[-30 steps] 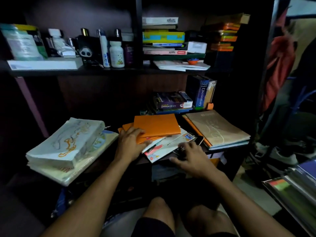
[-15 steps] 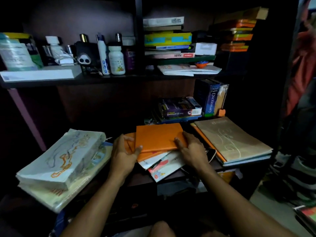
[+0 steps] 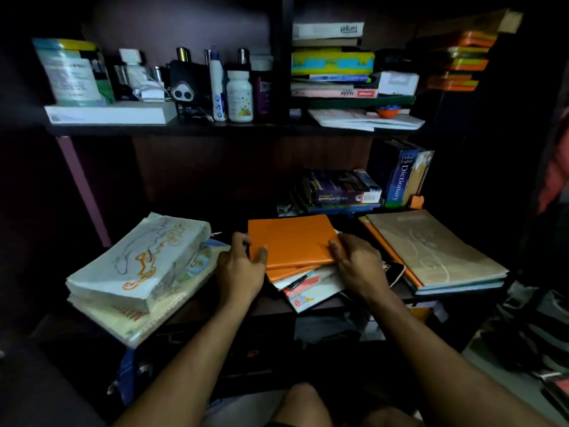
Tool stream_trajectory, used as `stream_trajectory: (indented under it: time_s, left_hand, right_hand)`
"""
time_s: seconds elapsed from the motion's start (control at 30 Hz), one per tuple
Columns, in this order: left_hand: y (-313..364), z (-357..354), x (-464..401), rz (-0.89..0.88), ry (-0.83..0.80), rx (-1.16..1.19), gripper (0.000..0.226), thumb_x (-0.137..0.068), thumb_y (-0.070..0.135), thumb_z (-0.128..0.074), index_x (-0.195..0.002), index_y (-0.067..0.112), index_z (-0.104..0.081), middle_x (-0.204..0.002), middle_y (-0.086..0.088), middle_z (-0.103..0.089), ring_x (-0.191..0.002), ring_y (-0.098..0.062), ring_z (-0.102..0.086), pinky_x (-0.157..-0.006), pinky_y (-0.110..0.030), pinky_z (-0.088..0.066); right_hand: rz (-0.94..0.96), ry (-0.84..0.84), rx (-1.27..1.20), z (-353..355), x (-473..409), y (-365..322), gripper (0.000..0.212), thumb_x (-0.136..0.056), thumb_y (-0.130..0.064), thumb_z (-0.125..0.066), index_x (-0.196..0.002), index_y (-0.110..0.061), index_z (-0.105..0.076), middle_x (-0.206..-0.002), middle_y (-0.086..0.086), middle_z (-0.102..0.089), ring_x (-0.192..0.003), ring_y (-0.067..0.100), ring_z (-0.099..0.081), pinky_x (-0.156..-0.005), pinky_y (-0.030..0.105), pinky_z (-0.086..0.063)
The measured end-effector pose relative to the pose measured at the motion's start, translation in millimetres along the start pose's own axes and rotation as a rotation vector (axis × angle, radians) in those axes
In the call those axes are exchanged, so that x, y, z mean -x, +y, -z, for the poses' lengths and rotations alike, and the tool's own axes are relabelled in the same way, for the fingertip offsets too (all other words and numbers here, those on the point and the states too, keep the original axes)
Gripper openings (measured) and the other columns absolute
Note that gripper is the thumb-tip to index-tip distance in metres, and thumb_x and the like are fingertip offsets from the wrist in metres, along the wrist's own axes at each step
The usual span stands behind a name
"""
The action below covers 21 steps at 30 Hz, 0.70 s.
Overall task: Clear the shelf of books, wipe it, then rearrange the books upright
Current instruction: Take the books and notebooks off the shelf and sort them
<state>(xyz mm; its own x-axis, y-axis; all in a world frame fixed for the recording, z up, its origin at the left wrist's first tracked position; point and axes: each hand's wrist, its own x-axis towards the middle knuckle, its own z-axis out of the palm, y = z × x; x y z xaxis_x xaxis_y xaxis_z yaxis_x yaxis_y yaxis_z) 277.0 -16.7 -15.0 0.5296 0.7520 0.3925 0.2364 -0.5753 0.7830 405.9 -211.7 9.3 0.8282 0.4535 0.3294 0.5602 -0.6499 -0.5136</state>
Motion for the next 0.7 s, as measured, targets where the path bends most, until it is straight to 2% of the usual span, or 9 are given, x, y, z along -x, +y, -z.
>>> stream_trajectory:
  time_s: [0.07, 0.13, 0.23, 0.3, 0.4, 0.5, 0.6, 0.7]
  left_hand:
    - [0, -2, 0, -0.025, -0.043, -0.060, 0.036, -0.093, 0.048, -0.064, -0.116, 0.024, -0.050, -0.108, -0.011, -0.063, -0.103, -0.034, -0.055, -0.069, -0.036, -0.043]
    - [3, -1, 0, -0.003, -0.071, -0.050, 0.039, -0.093, 0.049, -0.064, -0.120, 0.025, -0.049, -0.111, -0.014, -0.059, -0.106, -0.032, -0.052, -0.072, -0.033, -0.038]
    - [5, 3, -2, 0.025, -0.112, 0.033, 0.040, -0.092, 0.048, -0.065, -0.122, 0.032, -0.045, -0.118, -0.011, -0.052, -0.107, -0.032, -0.052, -0.076, -0.035, -0.045]
    - [2, 5, -4, -0.044, -0.109, 0.107, 0.038, -0.091, 0.043, -0.069, -0.119, 0.037, -0.043, -0.120, -0.006, -0.052, -0.111, -0.033, -0.053, -0.082, -0.043, -0.052]
    - [3, 11, -3, -0.176, -0.084, 0.239, 0.045, -0.089, 0.032, -0.074, -0.124, 0.037, -0.046, -0.124, 0.002, -0.053, -0.118, -0.028, -0.054, -0.090, -0.047, -0.052]
    - [10, 16, 0, -0.295, -0.115, 0.341, 0.060, -0.089, 0.021, -0.075, -0.136, 0.035, -0.041, -0.145, 0.006, -0.047, -0.130, -0.020, -0.051, -0.102, -0.048, -0.048]
    - [18, 21, 8, -0.388, -0.119, 0.343, 0.082, -0.089, 0.015, -0.074, -0.151, 0.036, -0.025, -0.163, 0.006, -0.027, -0.144, -0.017, -0.037, -0.110, -0.041, -0.042]
    - [22, 25, 13, -0.373, -0.112, 0.355, 0.109, -0.088, 0.016, -0.076, -0.159, 0.038, 0.004, -0.167, 0.002, -0.016, -0.146, -0.017, -0.034, -0.110, -0.037, -0.038]
  right_hand:
    - [0.022, 0.027, 0.002, 1, 1, 1, 0.054, -0.101, -0.057, -0.038, -0.126, -0.016, -0.063, -0.117, 0.009, -0.067, -0.111, 0.029, -0.059, -0.099, 0.045, -0.044]
    - [0.028, 0.052, -0.005, 3, 2, 1, 0.054, -0.100, -0.057, -0.046, -0.127, -0.015, -0.064, -0.119, 0.009, -0.067, -0.113, 0.027, -0.058, -0.100, 0.044, -0.045]
    - [0.025, 0.037, 0.040, 3, 6, -2, 0.070, -0.089, -0.073, -0.049, -0.132, -0.019, -0.062, -0.130, 0.005, -0.064, -0.125, 0.023, -0.051, -0.106, 0.047, -0.042]
    - [0.037, 0.016, 0.060, 4, 9, -4, 0.070, -0.088, -0.072, -0.053, -0.134, -0.020, -0.059, -0.132, 0.005, -0.063, -0.125, 0.024, -0.051, -0.105, 0.047, -0.043]
    - [-0.020, -0.010, -0.111, 12, 10, -11, 0.067, -0.087, -0.057, -0.069, -0.141, -0.021, -0.053, -0.128, 0.002, -0.061, -0.118, 0.021, -0.055, -0.097, 0.041, -0.048]
    - [-0.147, 0.012, -0.372, 27, 6, -16, 0.070, -0.082, -0.022, -0.082, -0.143, -0.017, -0.047, -0.122, 0.001, -0.061, -0.112, 0.020, -0.058, -0.089, 0.033, -0.048]
    - [-0.199, -0.032, -0.619, 41, 9, -26, 0.062, -0.085, 0.005, -0.071, -0.136, -0.018, -0.046, -0.121, 0.001, -0.058, -0.112, 0.019, -0.057, -0.095, 0.039, -0.049]
    - [-0.113, 0.022, -0.561, 49, 10, -38, 0.056, -0.086, 0.010, -0.062, -0.124, -0.029, -0.048, -0.119, 0.001, -0.054, -0.112, 0.018, -0.056, -0.096, 0.039, -0.051]
